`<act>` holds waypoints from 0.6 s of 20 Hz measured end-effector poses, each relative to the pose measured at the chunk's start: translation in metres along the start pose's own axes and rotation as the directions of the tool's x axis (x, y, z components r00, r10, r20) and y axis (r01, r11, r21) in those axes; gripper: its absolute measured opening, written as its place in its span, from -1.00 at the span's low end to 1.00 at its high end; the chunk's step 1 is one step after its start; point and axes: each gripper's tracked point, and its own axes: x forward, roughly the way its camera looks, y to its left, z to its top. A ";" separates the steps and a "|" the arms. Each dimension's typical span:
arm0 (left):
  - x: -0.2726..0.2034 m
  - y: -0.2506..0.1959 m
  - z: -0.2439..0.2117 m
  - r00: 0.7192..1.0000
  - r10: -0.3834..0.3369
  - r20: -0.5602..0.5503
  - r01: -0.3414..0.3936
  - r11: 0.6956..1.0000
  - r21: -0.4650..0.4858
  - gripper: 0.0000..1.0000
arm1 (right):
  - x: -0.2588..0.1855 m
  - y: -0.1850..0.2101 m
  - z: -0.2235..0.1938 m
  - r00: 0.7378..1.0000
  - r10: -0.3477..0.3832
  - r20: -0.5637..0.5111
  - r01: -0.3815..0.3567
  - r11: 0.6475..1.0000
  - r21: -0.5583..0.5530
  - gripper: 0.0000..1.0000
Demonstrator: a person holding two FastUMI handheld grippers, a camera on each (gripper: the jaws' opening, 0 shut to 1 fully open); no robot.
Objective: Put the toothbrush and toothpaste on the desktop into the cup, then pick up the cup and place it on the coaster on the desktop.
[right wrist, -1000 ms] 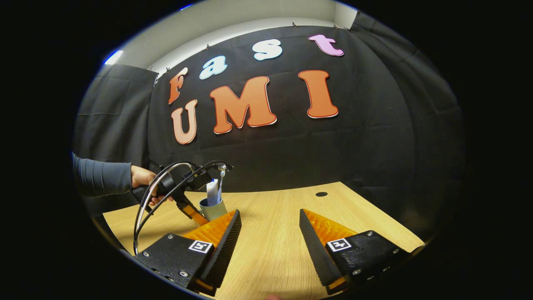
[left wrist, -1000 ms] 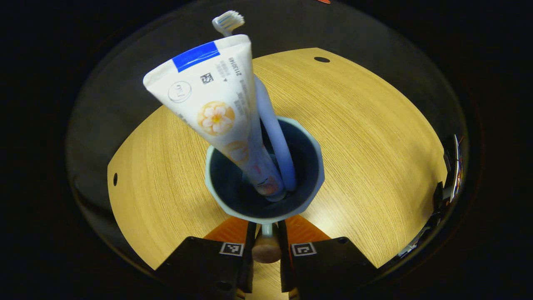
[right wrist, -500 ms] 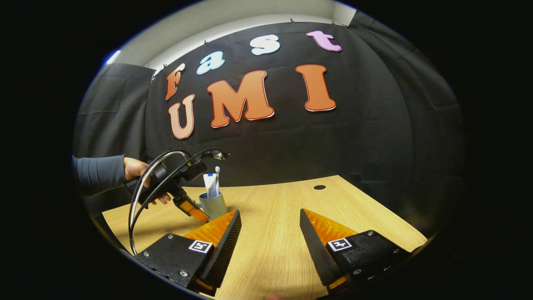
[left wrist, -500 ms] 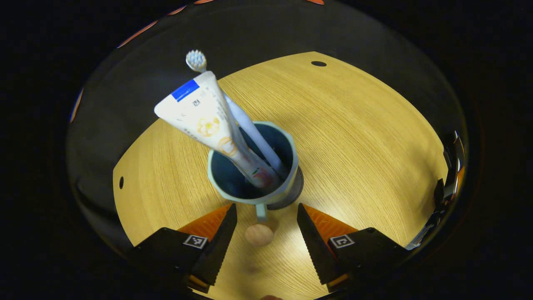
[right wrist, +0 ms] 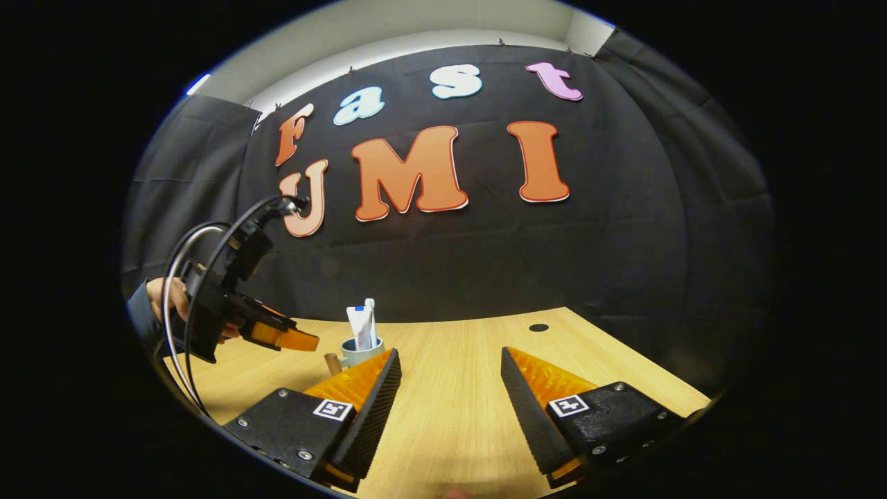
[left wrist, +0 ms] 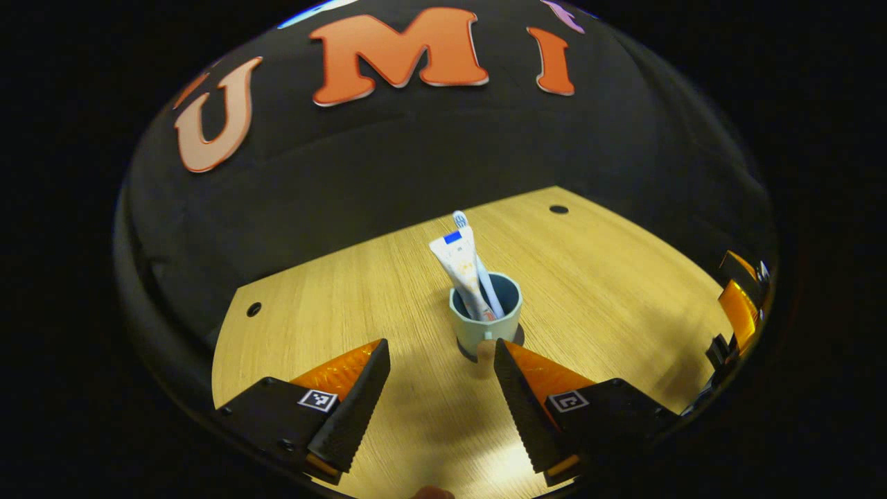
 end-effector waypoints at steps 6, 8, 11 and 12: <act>-0.079 0.053 0.011 0.907 0.241 0.345 -0.193 0.967 -0.169 0.89 | 0.020 0.081 0.018 0.998 0.031 0.058 -0.026 0.997 -0.074 0.78; -0.097 0.070 0.005 0.849 0.307 0.430 -0.230 0.948 -0.222 0.86 | 0.020 0.099 0.020 0.996 0.056 0.071 -0.050 0.995 -0.084 0.78; -0.129 0.092 -0.010 0.784 0.384 0.488 -0.286 0.921 -0.265 0.87 | 0.019 0.117 0.024 0.993 0.077 0.094 -0.069 0.994 -0.086 0.79; -0.139 0.098 -0.014 0.772 0.400 0.495 -0.295 0.914 -0.278 0.89 | 0.018 0.120 0.026 0.992 0.080 0.101 -0.071 0.994 -0.085 0.80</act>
